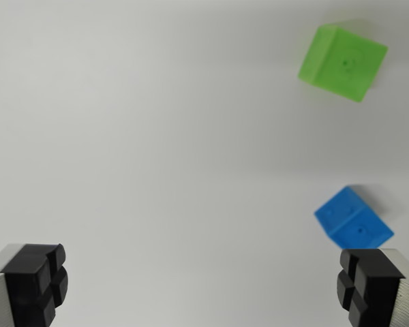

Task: Stack cube

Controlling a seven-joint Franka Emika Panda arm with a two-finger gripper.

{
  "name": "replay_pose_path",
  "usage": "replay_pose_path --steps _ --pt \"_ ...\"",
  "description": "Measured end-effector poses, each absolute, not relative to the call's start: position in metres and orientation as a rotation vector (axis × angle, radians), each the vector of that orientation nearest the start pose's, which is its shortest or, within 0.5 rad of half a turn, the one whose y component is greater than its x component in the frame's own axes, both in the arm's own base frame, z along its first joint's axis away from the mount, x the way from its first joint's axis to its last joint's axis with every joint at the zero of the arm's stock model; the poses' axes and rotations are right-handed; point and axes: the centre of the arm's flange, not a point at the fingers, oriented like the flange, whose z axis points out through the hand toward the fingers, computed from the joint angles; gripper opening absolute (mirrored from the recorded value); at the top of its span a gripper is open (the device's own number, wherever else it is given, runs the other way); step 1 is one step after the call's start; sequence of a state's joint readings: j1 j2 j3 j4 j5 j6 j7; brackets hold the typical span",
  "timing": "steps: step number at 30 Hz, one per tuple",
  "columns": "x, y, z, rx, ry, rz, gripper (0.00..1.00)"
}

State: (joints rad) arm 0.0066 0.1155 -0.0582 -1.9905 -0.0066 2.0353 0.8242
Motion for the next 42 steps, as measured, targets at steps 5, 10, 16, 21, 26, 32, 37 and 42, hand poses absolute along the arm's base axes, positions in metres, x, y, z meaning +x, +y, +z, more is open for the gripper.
replay_pose_path --steps 5,10,16,21,26,32,37,42 --pt "0.570 -0.029 0.400 -2.881 1.343 0.096 1.00" --pt "0.570 -0.029 0.400 -2.881 1.343 0.096 1.00" --pt "0.570 -0.030 0.399 -2.880 1.344 0.096 1.00" --pt "0.571 -0.032 0.395 -2.877 1.351 0.097 1.00" --pt "0.572 -0.036 0.390 -2.873 1.360 0.094 1.00" --pt "0.573 -0.042 0.381 -2.864 1.379 0.087 1.00" --pt "0.574 -0.049 0.371 -2.852 1.401 0.085 1.00" --pt "0.575 -0.056 0.362 -2.838 1.425 0.079 1.00"
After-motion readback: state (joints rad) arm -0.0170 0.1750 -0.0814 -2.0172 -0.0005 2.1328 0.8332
